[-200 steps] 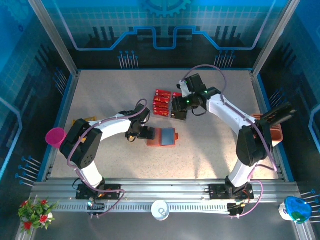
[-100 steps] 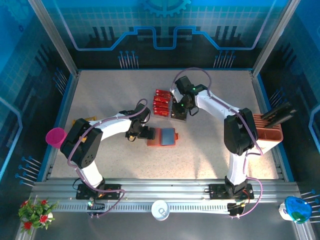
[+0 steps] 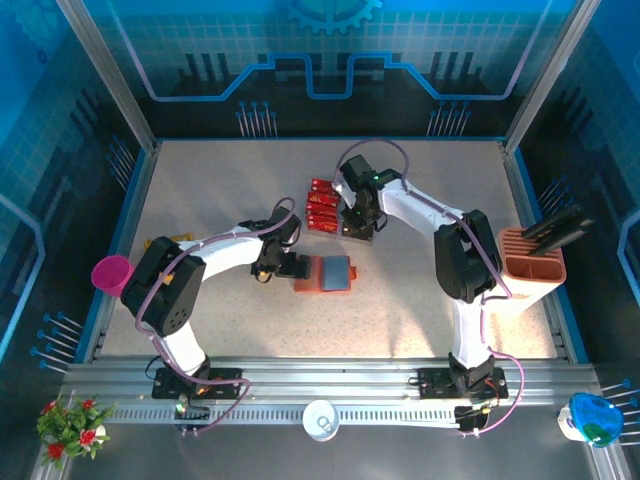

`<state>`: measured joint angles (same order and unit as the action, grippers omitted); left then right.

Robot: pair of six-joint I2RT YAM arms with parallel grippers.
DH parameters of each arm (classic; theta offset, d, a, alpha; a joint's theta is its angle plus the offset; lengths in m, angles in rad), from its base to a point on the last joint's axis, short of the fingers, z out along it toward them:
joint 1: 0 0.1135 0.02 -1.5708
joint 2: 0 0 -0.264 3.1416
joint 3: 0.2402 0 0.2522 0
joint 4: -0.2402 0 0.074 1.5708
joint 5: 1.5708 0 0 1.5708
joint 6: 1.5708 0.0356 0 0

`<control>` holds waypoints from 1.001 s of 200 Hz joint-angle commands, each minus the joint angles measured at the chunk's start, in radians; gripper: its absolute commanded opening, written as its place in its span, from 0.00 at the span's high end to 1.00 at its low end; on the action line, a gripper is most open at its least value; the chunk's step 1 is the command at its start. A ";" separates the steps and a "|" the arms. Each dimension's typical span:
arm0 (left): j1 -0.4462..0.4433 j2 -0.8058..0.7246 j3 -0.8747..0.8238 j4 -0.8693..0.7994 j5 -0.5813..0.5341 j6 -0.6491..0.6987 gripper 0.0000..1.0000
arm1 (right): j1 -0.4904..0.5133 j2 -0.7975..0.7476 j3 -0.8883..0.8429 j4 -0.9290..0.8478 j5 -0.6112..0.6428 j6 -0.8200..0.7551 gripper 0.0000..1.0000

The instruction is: Put the credit cards into the card holder

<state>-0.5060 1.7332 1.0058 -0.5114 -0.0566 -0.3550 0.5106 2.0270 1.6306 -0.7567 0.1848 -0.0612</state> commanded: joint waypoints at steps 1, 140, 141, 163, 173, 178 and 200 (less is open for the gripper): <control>0.001 0.029 0.020 0.023 0.042 0.035 0.01 | 0.011 0.030 0.029 -0.027 0.028 -0.031 0.71; 0.000 0.024 0.019 0.019 0.039 0.028 0.01 | 0.019 -0.077 -0.101 0.040 -0.018 -0.091 1.00; 0.000 0.025 0.019 0.019 0.039 0.027 0.01 | 0.018 -0.078 -0.102 0.040 -0.019 -0.091 1.00; 0.000 0.023 0.019 0.016 0.039 0.029 0.01 | 0.020 -0.111 -0.116 0.046 -0.025 -0.100 1.00; 0.001 0.022 0.019 0.015 0.039 0.028 0.01 | 0.020 -0.127 -0.123 0.048 -0.024 -0.101 1.00; 0.000 0.019 0.019 0.016 0.038 0.028 0.01 | 0.020 -0.136 -0.127 0.049 -0.025 -0.101 1.00; 0.001 0.015 0.019 0.015 0.042 0.026 0.01 | 0.022 -0.168 -0.136 0.052 -0.028 -0.102 1.00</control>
<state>-0.5060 1.7348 1.0092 -0.5186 -0.0563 -0.3405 0.5190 1.9259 1.5051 -0.7109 0.1730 -0.1509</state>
